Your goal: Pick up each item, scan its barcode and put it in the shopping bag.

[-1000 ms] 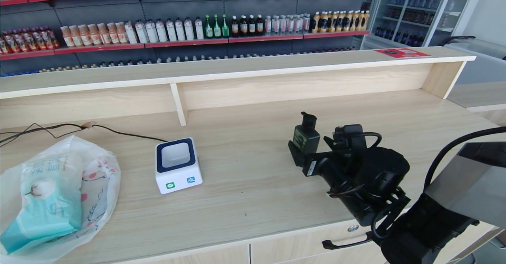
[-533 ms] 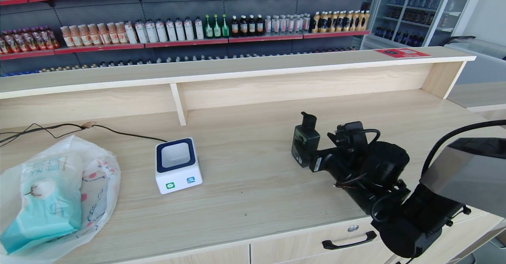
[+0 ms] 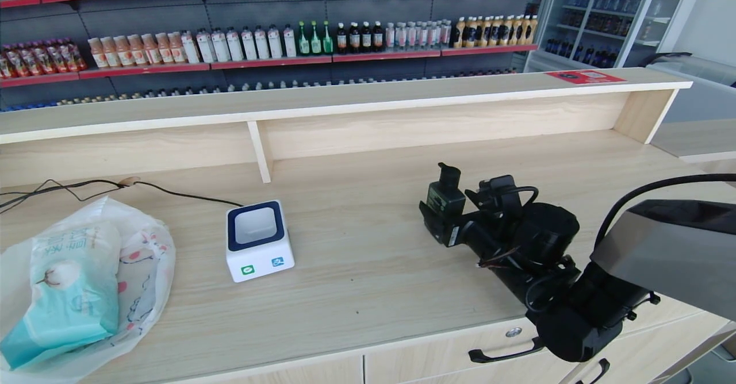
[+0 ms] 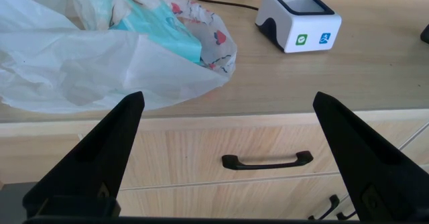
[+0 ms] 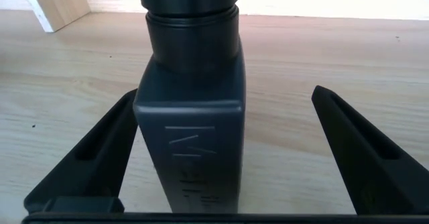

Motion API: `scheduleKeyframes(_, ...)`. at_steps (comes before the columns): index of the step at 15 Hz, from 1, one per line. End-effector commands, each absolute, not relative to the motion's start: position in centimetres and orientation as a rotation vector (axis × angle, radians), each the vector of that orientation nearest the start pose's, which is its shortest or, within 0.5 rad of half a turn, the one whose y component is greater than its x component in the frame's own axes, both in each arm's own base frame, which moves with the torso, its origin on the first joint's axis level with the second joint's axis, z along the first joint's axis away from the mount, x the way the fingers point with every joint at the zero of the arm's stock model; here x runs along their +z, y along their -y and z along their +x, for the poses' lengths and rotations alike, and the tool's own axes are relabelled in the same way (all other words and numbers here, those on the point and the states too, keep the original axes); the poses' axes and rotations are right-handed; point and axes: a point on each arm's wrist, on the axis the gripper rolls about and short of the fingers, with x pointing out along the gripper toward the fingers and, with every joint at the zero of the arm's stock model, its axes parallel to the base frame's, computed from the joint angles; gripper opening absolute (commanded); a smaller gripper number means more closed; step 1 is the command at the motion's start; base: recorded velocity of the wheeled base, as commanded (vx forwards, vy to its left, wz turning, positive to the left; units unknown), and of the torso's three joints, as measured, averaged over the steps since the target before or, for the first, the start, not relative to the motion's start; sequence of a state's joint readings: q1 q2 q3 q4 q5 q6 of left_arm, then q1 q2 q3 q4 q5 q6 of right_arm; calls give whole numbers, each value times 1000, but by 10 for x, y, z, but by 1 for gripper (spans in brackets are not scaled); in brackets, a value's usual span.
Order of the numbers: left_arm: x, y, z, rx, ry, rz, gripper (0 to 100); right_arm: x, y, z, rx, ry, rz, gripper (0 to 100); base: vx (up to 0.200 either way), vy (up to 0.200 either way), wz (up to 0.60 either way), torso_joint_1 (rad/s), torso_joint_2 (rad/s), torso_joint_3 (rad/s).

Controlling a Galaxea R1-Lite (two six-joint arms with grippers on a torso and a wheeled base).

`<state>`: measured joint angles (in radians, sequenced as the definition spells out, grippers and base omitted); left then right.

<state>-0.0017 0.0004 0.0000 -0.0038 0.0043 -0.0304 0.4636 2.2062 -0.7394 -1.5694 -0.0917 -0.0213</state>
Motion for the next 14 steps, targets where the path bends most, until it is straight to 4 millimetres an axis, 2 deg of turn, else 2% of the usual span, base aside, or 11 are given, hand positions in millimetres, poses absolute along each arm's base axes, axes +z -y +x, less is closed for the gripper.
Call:
scheduleKeyframes(1,76,0,-23,3,5,-31,100,83,-167,338,371,103,7,100,0,0,0,0,0,0)
scheduleKeyframes(4,76,0,-23,5,6,-31,100,83,-168,340,370,110,7,100,0,0,0,0,0,0)
scheduleKeyframes(5,76,0,-23,3,6,-31,100,90,-170,345,369,145,16,100,0,0,0,0,0,0)
scheduleKeyframes(9,76,0,-23,3,5,-28,100,81,-170,344,370,114,9,100,0,0,0,0,0,0)
scheduleKeyframes(14,76,0,-23,4,8,-29,100,78,-169,344,367,105,8,100,0,0,0,0,0,0)
